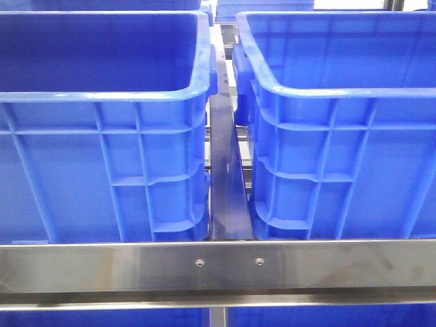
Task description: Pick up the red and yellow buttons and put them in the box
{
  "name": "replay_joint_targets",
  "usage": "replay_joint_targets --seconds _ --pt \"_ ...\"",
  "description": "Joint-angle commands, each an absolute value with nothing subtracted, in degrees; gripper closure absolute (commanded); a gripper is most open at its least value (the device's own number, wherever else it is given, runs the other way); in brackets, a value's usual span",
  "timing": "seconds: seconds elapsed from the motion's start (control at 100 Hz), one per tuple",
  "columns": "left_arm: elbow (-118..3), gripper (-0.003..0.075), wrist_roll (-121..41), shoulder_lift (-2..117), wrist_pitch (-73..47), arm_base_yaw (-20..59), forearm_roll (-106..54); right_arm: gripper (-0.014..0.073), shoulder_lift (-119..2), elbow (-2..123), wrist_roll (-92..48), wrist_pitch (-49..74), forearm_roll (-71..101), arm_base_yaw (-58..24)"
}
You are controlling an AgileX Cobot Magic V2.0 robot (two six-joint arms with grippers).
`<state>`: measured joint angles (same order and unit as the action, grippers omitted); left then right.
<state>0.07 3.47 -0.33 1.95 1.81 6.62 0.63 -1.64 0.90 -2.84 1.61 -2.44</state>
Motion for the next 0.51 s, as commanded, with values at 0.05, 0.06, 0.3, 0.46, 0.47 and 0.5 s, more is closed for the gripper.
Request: replay_joint_targets --seconds 0.05,0.06,0.3,0.46,0.47,0.5 --pt "0.4 0.0739 4.0 -2.1 6.7 1.8 6.6 0.0661 1.8 -1.6 0.8 -7.7 0.9 -2.3" --pt "0.4 0.0739 4.0 -2.1 6.7 1.8 6.6 0.0661 1.8 -1.6 0.8 -7.7 0.9 -2.3" --pt "0.4 0.0739 4.0 -2.1 6.7 1.8 6.6 0.0661 1.8 -1.6 0.8 -7.7 0.9 -2.3" --pt "0.4 0.0739 4.0 -2.1 6.7 1.8 6.6 0.0661 1.8 -1.6 0.8 -7.7 0.9 -2.3" --pt "0.4 0.0739 4.0 -2.1 6.7 1.8 6.6 0.0661 1.8 -1.6 0.8 -7.7 0.9 -2.3" --pt "0.4 0.0739 4.0 -2.1 6.7 1.8 6.6 0.0661 1.8 -1.6 0.8 -7.7 0.9 -2.3"
